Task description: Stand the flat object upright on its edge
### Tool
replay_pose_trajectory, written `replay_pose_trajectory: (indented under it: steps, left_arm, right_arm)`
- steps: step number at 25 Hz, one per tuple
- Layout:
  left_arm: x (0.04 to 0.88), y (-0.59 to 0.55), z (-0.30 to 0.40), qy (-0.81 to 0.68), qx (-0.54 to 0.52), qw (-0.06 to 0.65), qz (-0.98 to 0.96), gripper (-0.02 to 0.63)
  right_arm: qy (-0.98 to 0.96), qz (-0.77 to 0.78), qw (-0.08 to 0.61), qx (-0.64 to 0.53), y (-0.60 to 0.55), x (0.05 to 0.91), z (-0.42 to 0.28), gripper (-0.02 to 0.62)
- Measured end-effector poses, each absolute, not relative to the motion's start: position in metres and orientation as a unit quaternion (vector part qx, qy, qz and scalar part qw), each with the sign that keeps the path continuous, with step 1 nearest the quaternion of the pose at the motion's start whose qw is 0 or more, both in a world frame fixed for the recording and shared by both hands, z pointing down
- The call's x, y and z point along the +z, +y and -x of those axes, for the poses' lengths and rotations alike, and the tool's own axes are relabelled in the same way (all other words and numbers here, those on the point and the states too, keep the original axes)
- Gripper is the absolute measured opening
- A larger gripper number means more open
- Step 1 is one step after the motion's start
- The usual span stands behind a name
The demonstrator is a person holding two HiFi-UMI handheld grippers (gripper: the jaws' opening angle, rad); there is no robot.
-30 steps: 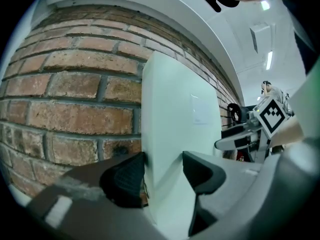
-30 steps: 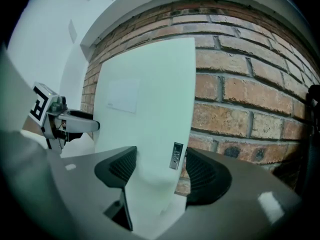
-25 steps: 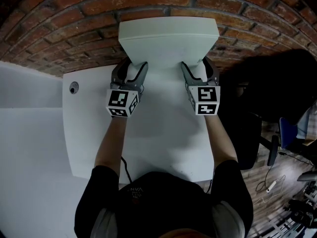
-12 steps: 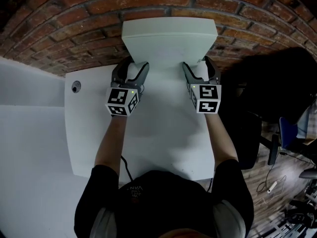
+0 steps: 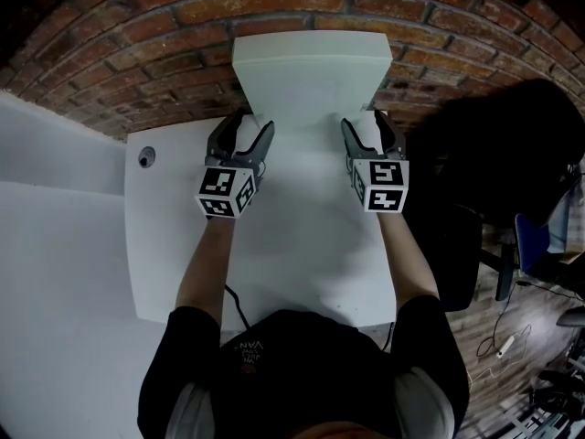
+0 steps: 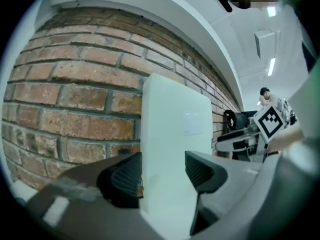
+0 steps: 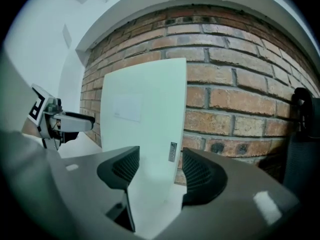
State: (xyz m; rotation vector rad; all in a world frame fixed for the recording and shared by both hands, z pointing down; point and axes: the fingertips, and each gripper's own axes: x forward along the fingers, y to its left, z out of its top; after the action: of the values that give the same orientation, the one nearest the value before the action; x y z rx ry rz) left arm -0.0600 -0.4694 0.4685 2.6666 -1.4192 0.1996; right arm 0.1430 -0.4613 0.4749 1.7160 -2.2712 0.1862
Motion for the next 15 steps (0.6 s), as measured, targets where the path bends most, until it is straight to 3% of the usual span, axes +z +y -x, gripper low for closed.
replay_pose_trajectory:
  steps: [4, 12, 15]
  left_arm:
    - [0.458, -0.457, 0.061, -0.47, 0.061, 0.049, -0.879, 0.273]
    - [0.435, -0.422, 0.064, -0.478, 0.053, 0.027, -0.876, 0.167]
    - [0.426, -0.41, 0.067, -0.478, 0.05, 0.019, -0.877, 0.124]
  right_arm:
    - [-0.782, -0.607, 0.135, 0.05, -0.449, 0.461, -0.146, 0.193]
    - [-0.777, -0.618, 0.119, 0.035, -0.413, 0.437, -0.144, 0.022]
    - [-0.778, -0.618, 0.112, 0.033, -0.4, 0.431, -0.141, 0.003]
